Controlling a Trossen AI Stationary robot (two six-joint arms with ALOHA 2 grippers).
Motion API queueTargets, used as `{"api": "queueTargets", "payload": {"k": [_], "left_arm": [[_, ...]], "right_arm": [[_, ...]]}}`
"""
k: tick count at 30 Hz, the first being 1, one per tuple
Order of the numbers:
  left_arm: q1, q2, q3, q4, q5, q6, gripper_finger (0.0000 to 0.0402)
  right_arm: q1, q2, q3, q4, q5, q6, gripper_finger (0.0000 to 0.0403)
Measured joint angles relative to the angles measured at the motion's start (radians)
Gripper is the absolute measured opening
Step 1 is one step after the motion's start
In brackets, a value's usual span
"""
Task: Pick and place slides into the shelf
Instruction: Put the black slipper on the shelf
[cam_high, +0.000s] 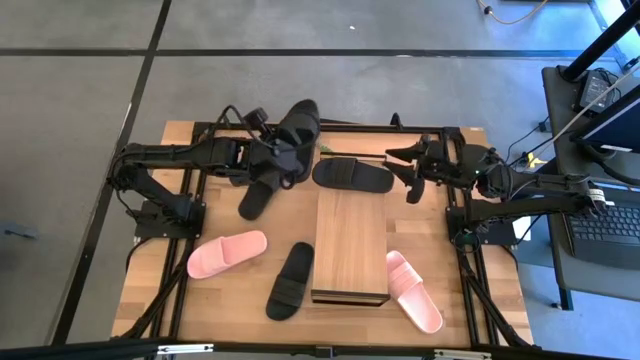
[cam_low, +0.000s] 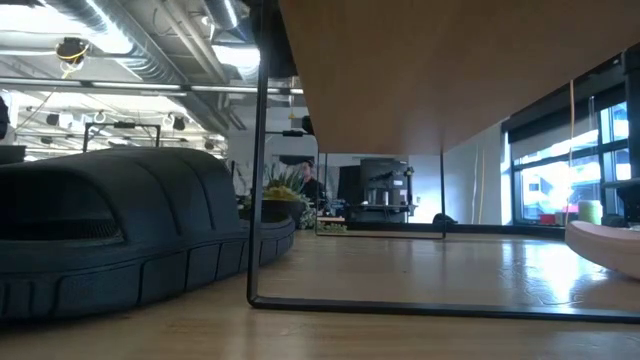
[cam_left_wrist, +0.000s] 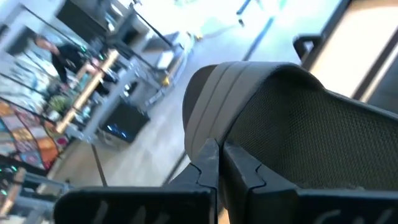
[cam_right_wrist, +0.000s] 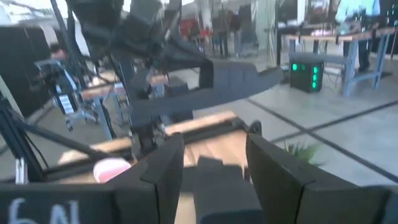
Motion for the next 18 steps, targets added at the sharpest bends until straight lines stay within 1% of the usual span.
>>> {"api": "queueTargets", "payload": {"k": [3,8,11,15,18], "left_arm": [[0.0,0.0,0.0,0.083,-0.015,0.087,0.0],[0.0,0.0,0.0,0.19,-0.015,0.186,0.0],[0.0,0.0,0.0,0.213,-0.012,0.199,0.0],[0.0,0.0,0.0,0.215,-0.011,0.199,0.0],[0.0,0.0,0.0,0.217,-0.008,0.199,0.0]], "right_arm": [[0.0,0.006,0.0,0.022,0.0,0.04,0.0173],[0.0,0.048,0.0,0.03,0.006,0.305,0.0173],[0.0,0.09,0.0,0.033,0.009,0.408,0.0173],[0.0,0.152,0.0,0.048,0.009,0.493,0.0173],[0.0,0.187,0.0,0.066,0.009,0.524,0.0173]]}}
